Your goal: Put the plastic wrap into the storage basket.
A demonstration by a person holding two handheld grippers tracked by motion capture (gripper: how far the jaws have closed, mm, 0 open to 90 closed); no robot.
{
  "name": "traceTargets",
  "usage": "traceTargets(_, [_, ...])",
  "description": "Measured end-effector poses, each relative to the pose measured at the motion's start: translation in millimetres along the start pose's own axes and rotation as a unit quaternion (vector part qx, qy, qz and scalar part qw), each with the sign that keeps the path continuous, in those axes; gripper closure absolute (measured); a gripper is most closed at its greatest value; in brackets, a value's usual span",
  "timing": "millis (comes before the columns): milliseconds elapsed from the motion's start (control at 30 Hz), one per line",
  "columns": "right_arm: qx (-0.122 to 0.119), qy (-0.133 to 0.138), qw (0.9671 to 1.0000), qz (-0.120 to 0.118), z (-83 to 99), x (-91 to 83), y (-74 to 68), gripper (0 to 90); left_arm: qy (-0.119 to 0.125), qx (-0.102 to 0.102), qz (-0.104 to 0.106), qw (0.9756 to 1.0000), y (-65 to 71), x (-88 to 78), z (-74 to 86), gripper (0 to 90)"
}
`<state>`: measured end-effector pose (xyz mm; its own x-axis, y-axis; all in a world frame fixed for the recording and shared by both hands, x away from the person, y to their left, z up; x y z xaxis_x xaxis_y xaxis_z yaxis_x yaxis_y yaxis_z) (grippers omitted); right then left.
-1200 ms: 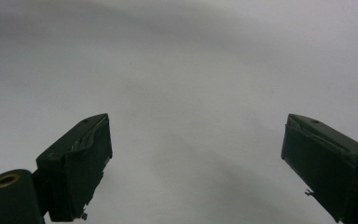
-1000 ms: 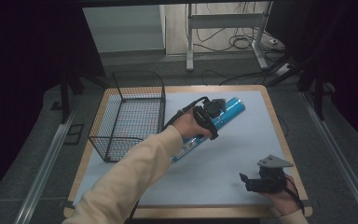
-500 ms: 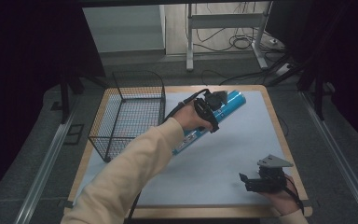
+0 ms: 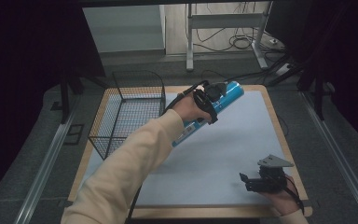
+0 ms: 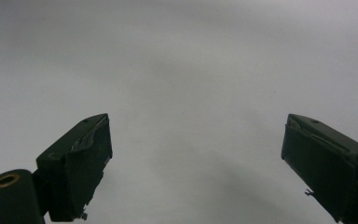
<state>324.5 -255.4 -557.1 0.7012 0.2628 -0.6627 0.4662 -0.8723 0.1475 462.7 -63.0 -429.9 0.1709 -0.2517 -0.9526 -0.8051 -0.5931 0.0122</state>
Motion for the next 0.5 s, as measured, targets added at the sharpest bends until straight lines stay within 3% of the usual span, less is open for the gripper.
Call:
traceTargets(267, [0.002,0.000,1.0000,0.001,0.2,-0.2,1.4,8.8,-0.008,-0.005,-0.004,0.9999,-6.8,3.7,-4.9,31.4])
traceTargets(500, [0.003,0.000,1.0000,0.001,0.5,0.3,2.1,8.8,-0.014,-0.003,-0.010,0.9999,-15.3,-2.7,-5.2,31.4])
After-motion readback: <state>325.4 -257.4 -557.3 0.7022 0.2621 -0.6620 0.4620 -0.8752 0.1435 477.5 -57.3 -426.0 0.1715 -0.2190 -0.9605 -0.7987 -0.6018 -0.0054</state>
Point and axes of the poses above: each handheld gripper's, and its own axes: x roughly forward along the jaws, z roughly out of its underside, y roughly to its right, the point moved 8 cm from there along x, roughly forward along the jaws, and after that the axes turned 7 degrees about z, right-handed, at the moved point
